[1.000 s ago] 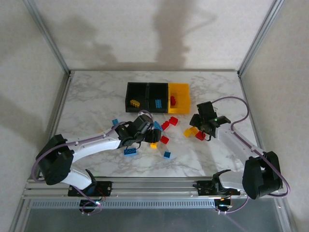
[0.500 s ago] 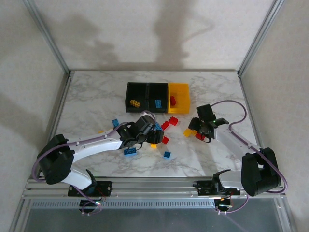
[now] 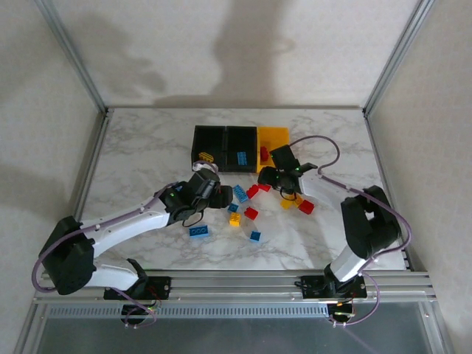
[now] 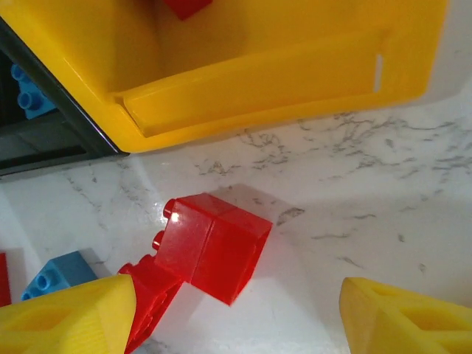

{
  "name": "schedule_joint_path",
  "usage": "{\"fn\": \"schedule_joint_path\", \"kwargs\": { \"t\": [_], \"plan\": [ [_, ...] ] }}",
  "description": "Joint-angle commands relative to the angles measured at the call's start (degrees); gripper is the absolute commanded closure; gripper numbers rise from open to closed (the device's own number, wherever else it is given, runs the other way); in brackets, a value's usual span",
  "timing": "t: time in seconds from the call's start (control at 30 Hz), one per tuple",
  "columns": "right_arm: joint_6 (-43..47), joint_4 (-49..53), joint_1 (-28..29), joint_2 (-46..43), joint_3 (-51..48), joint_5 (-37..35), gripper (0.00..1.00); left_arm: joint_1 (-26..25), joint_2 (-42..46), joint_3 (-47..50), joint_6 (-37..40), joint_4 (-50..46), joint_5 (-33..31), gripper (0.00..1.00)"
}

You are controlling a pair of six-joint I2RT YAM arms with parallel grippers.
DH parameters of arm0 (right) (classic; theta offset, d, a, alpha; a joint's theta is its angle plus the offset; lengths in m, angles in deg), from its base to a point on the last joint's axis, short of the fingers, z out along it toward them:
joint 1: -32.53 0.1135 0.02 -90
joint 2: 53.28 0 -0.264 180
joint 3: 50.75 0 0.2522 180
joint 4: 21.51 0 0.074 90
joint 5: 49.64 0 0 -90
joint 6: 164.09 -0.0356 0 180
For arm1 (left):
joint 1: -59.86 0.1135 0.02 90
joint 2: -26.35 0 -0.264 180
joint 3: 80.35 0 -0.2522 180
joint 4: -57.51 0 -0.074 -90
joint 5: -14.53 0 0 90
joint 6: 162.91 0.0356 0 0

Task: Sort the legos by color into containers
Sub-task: Pick up the lego from the center of the table.

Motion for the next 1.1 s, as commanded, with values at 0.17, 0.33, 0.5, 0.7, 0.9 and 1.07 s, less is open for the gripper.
{"fn": "schedule_joint_path", "kwargs": {
  "t": [0.17, 0.33, 0.5, 0.7, 0.9, 1.07],
  "plan": [
    [-2.8, -1.6, 2.1, 6.8, 5.6, -1.1, 0.27, 0.4, 1.0, 1.7, -0.8, -1.1, -0.7, 0.18],
    [-4.2, -1.2, 2.2, 10.1, 7.6, -1.7, 0.28, 0.5, -0.1, 0.9, -0.2, -0.9, 0.5, 0.18],
    [-5.3, 0.0, 2.3, 12.4, 8.1, -2.7, 0.31, 0.5, -0.5, 0.2, 0.4, -0.8, 0.9, 0.19],
    [-5.4, -0.4, 2.3, 11.0, 5.6, -3.6, 0.51, 0.5, -0.2, 1.0, 0.0, -0.5, 1.3, 0.19],
    [-3.7, 1.9, 2.4, 6.3, 4.3, -6.3, 0.65, 0.5, -0.4, 0.6, -0.3, 0.3, 0.8, 0.19],
    [-1.3, 5.5, 2.3, 0.6, 5.8, -8.2, 0.66, 0.5, -1.2, 0.9, -1.2, 1.7, 2.2, 0.19]
  ]
}}
